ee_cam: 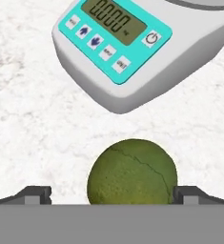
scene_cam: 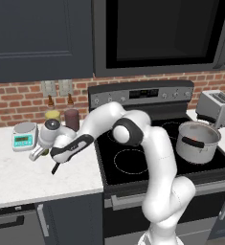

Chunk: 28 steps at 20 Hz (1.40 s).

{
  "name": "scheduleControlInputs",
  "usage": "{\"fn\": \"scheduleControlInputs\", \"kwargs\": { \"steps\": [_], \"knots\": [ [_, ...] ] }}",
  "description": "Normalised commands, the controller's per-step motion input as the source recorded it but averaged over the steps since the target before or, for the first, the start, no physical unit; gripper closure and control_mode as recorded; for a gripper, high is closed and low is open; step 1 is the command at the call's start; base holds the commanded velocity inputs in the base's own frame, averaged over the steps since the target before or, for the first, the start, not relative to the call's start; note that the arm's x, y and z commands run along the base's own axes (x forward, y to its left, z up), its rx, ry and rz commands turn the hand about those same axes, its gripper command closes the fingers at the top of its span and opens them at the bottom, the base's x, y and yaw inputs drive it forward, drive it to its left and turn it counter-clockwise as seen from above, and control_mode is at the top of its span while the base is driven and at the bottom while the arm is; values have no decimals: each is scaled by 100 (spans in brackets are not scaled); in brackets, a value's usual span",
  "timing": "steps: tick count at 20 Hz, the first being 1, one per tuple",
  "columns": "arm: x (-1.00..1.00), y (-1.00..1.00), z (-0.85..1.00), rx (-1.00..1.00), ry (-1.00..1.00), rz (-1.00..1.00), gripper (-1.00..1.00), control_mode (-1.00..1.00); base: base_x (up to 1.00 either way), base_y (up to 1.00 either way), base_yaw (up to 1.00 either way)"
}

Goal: Put the onion and lime in the pot. Retrieve the spatula and lightly stir the vegetables in the pot.

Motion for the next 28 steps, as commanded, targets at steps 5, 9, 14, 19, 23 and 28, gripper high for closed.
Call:
{"fn": "scheduleControlInputs", "kwargs": {
  "steps": [5, 9, 14, 19, 23, 28],
  "knots": [
    [13, 0, -9, 0, 0, 0, -100, -100, 0, 0, 0],
    [12, 0, -8, 0, 0, 0, -100, -100, 0, 0, 0],
    [6, 0, -23, 0, 2, 0, -100, -100, 0, 0, 0],
    [-2, 0, -5, -1, 0, 0, 100, -100, 0, 0, 0],
    [-12, -11, 0, -2, 0, 0, 100, -100, 0, 0, 0],
    [-38, -28, 0, -7, 0, 0, 100, -100, 0, 0, 0]
  ]
}}
